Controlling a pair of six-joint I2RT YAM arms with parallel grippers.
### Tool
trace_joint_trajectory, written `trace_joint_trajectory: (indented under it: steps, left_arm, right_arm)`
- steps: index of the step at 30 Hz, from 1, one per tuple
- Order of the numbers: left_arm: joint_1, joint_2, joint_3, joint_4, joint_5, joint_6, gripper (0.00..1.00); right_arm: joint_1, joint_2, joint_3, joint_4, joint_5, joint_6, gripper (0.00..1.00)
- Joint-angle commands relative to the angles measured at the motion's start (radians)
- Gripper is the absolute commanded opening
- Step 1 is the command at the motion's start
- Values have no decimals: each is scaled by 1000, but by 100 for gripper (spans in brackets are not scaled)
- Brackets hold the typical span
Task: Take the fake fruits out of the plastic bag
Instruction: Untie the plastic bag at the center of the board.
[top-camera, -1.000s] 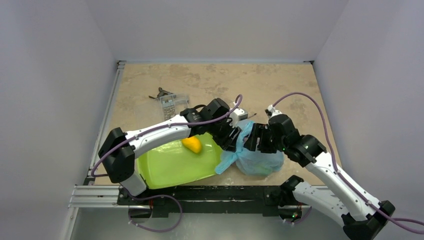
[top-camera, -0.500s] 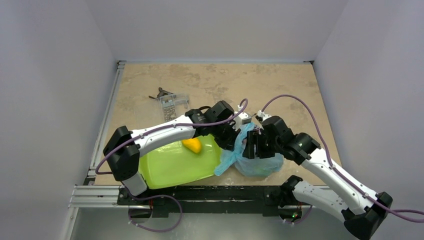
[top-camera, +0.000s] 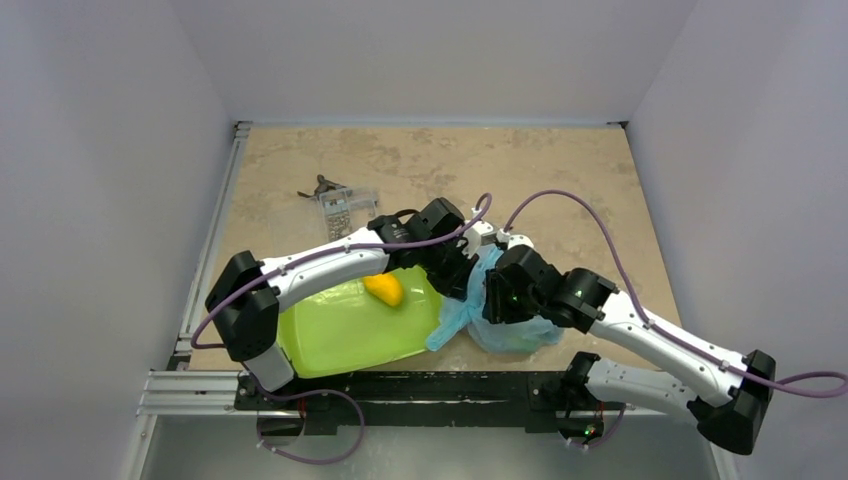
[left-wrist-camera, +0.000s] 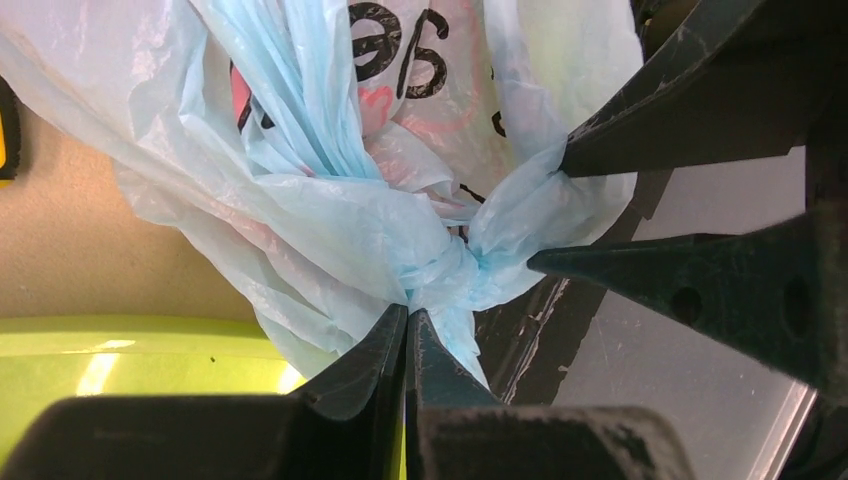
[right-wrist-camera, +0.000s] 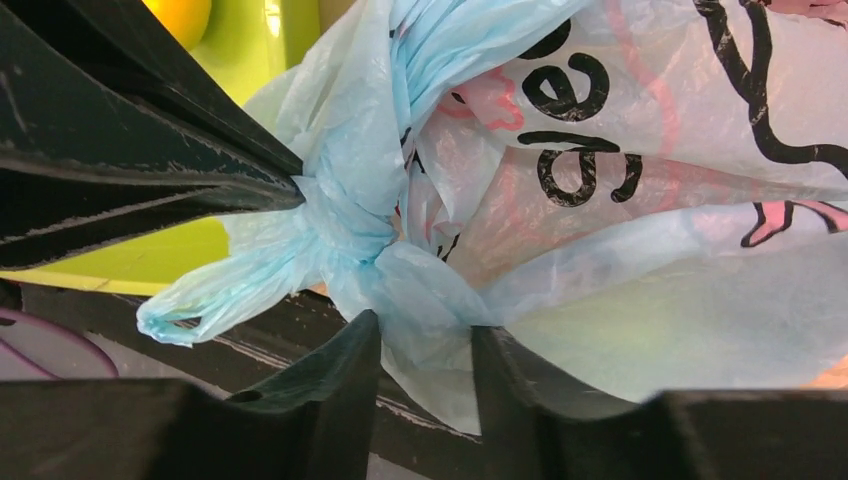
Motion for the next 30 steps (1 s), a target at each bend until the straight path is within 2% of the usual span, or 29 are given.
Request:
trace_joint_trajectory:
  steps: [1,7,9,13,16,18,22,26,30]
  left_arm:
    - [-24,-53,6,85,85,21,0]
    - [4,-110,-27,122,17,-12,0]
    - [31,-131,-46,147,1,-43,0]
    - [101,-158,-87,205,18,-111,0]
    - [123,-156,-99,236,59,-138,0]
    - [124,-145,-95,239,87,-144,0]
    - [124,-126,-93,252,127,-157,0]
    - [125,-114,-88,249,141,-159,0]
    - [124,-106,-83,248,147,-162,0]
  right_arm:
    - [6,-11,-1,82,84,77,31]
    - [6,-118,-51,70,139,198,8]
    - [6,-178,-63,22,212,266,0]
    - [5,-320,-69,-134,380,420,0]
    - [6,-416,-68,-188,454,460,0]
    - [6,-450,-70,-159,447,428,0]
    - [5,-402,-25,-119,406,341,0]
    - [6,-313,85,-85,412,188,18]
    - [5,-209,176,-43,315,15,37]
